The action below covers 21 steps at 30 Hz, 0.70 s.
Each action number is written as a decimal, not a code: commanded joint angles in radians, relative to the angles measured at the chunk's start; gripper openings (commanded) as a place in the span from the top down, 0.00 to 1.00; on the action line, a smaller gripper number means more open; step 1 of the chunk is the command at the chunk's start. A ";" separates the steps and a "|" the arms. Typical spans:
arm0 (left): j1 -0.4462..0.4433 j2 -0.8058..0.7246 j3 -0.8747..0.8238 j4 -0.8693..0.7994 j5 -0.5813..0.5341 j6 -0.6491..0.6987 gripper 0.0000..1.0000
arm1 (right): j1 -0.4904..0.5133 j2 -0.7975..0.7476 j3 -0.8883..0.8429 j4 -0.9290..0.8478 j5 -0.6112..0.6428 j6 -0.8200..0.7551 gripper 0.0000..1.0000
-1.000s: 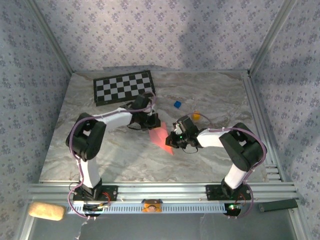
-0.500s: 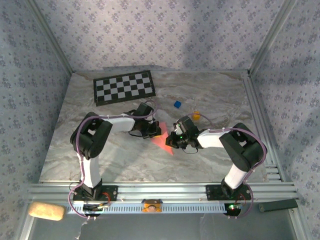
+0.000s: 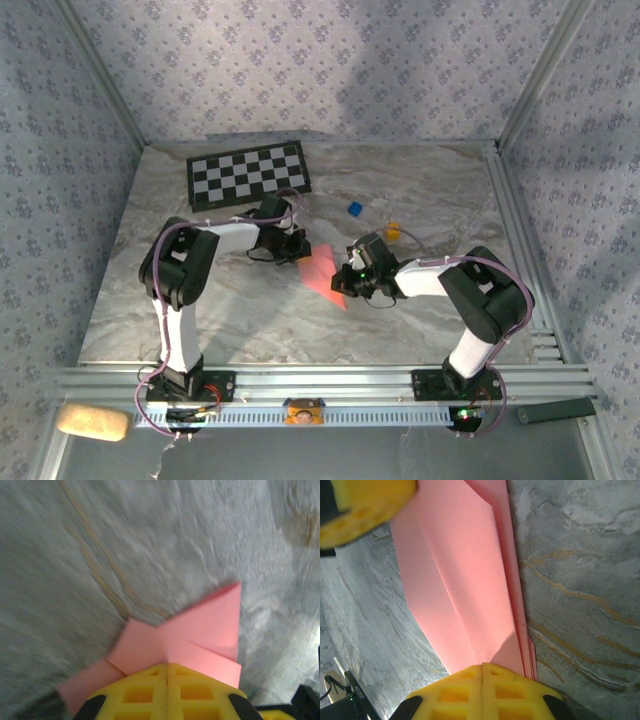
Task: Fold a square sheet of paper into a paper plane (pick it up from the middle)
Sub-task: Fourth fold the wing at the center of the table.
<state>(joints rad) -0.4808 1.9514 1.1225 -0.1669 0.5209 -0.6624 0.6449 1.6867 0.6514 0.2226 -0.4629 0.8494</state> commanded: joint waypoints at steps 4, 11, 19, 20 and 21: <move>0.049 0.027 0.079 -0.078 -0.072 0.040 0.98 | 0.015 0.044 -0.061 -0.184 0.046 0.010 1.00; 0.026 -0.080 0.117 -0.141 -0.055 0.050 0.95 | 0.014 0.045 -0.060 -0.180 0.046 0.015 1.00; -0.044 -0.117 0.069 -0.123 -0.010 0.046 0.95 | 0.011 0.048 -0.049 -0.159 0.030 0.032 0.99; -0.057 -0.115 0.060 -0.113 0.000 0.038 0.95 | 0.011 0.048 -0.046 -0.160 0.029 0.030 0.99; -0.069 -0.111 0.047 -0.098 0.009 0.030 0.96 | 0.011 0.047 -0.044 -0.163 0.029 0.028 0.99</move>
<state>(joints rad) -0.5201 1.8526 1.2034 -0.2749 0.4873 -0.6292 0.6449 1.6867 0.6502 0.2283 -0.4637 0.8684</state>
